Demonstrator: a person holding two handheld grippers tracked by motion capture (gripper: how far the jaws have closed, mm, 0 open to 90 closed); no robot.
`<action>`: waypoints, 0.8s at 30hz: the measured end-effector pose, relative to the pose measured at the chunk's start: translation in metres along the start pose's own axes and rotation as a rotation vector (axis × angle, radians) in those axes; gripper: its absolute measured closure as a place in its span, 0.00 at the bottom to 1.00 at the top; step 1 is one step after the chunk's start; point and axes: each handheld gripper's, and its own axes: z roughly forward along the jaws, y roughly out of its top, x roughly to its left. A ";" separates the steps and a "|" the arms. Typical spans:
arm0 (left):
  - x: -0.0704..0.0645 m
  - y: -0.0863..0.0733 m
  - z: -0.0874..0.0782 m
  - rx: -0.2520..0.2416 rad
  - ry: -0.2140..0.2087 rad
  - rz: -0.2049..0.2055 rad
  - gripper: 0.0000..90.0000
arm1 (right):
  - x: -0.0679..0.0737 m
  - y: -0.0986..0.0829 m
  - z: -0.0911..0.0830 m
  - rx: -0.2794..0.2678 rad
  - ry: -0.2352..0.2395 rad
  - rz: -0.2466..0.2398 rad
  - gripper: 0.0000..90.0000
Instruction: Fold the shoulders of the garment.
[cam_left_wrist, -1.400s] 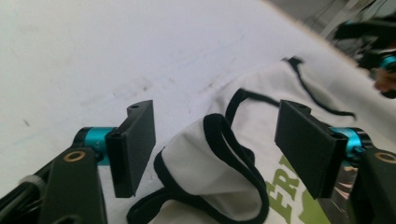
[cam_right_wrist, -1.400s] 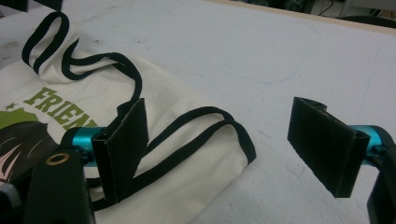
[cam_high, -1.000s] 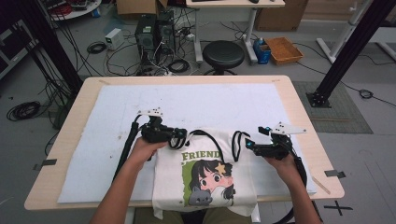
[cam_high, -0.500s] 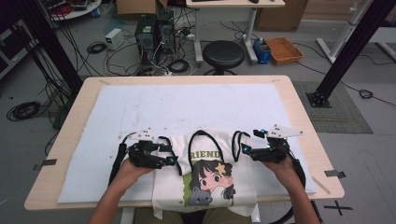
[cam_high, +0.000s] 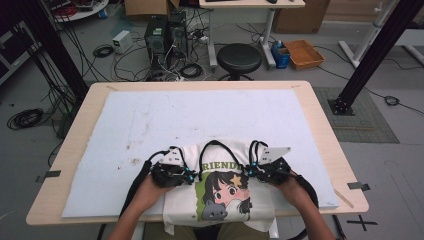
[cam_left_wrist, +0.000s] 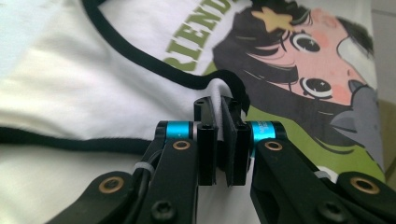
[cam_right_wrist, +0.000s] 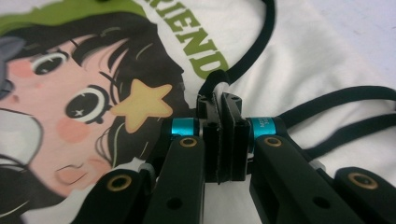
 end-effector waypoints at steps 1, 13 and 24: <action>0.007 -0.002 -0.015 -0.058 -0.001 -0.032 0.95 | -0.001 0.000 -0.004 -0.009 -0.001 0.007 0.97; 0.020 -0.017 -0.060 -0.124 -0.153 -0.108 0.56 | 0.024 -0.008 -0.047 -0.047 0.029 0.093 0.82; 0.070 0.001 -0.047 -0.220 0.248 -0.292 0.40 | -0.038 0.017 -0.027 -0.123 -0.229 0.256 0.43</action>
